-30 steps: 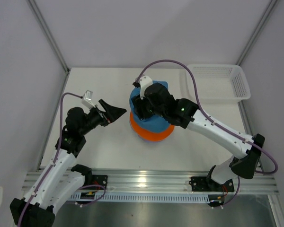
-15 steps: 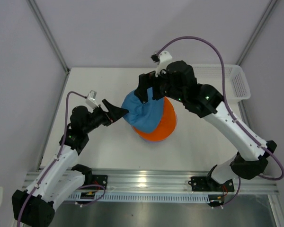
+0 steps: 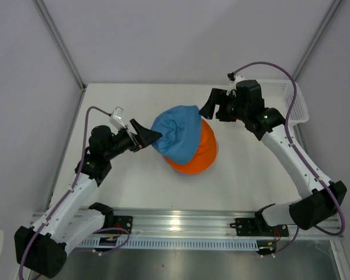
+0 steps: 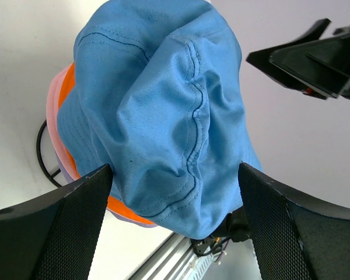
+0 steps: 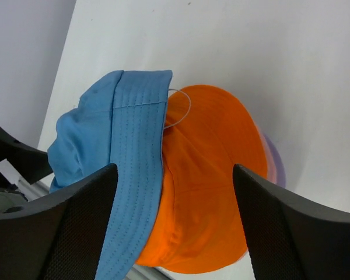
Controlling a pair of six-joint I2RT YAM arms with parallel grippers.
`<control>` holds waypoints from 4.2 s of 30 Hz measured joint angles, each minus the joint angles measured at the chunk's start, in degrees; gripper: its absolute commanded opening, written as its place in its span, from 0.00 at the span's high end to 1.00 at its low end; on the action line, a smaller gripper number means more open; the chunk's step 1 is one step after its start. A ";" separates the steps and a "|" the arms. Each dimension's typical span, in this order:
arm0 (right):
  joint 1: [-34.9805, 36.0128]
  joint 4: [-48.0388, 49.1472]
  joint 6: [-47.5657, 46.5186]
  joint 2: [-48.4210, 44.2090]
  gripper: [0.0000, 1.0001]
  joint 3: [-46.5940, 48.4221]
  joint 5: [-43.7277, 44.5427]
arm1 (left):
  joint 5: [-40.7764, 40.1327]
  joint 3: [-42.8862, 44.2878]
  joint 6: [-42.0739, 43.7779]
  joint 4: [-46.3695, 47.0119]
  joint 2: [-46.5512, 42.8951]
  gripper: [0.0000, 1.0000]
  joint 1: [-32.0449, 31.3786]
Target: Stack the hats
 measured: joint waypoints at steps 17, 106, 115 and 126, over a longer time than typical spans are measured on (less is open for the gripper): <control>-0.96 9.60 2.67 8.37 0.61 -1.75 -12.02 | -0.07 0.44 1.46 -0.90 0.28 0.08 -0.15; -8.79 19.06 16.28 -20.22 1.00 -38.47 -5.09 | 2.03 -9.68 -19.78 26.03 15.76 0.45 -4.46; -8.85 19.23 16.28 -19.80 1.00 -38.47 -5.27 | 3.15 -9.68 -20.79 27.76 18.40 0.99 -4.55; -8.87 16.70 16.39 -20.74 1.00 -38.01 -4.04 | 1.40 -9.66 -17.18 24.68 12.79 0.99 -4.59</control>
